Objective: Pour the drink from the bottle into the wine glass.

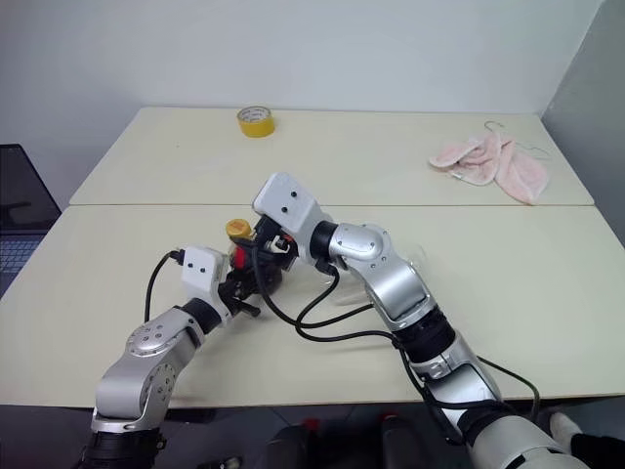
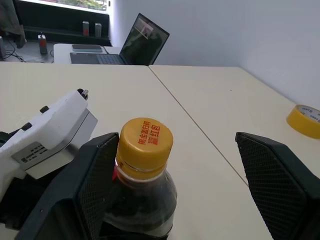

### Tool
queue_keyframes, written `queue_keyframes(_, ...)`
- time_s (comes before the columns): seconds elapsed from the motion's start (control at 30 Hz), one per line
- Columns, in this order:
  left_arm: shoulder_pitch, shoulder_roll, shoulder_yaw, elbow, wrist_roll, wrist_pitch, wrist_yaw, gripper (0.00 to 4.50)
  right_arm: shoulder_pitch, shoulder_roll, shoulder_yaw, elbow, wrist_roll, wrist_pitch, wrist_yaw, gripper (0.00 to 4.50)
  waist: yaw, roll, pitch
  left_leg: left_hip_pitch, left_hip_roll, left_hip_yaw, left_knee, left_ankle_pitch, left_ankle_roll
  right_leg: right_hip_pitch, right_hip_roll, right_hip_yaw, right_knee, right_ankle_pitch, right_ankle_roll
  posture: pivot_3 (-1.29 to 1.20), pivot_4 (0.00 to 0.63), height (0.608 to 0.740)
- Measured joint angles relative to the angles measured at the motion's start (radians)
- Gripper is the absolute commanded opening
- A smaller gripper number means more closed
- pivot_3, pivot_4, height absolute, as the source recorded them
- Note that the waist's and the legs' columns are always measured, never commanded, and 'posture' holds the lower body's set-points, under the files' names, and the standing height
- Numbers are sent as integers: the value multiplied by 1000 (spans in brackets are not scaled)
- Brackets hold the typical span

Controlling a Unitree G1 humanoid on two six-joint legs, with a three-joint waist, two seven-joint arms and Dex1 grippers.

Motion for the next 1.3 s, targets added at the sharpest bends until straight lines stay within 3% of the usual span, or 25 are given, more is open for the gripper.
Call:
queue_keyframes(0.57, 0, 3, 6, 0, 0, 2, -2, 756, 27, -84, -57, -18, 5, 39, 2, 3982, -2, 0, 0, 0, 0, 0, 0, 0, 0, 0, 0, 0, 0, 0, 0, 0, 150, 740)
queue_keyframes(0.77, 0, 3, 6, 0, 0, 2, -4, 756, 27, -94, -71, -118, 117, 140, 89, 3982, 0, 0, 0, 0, 0, 0, 0, 0, 0, 0, 0, 0, 0, 0, 0, 0, 150, 740)
queue_keyframes(1.3, 0, 7, 6, 0, 0, 2, -18, 756, -26, 64, -44, -71, 168, 281, -28, 3982, 0, 0, 0, 0, 0, 0, 0, 0, 0, 0, 0, 0, 0, 0, 0, 0, 150, 740)
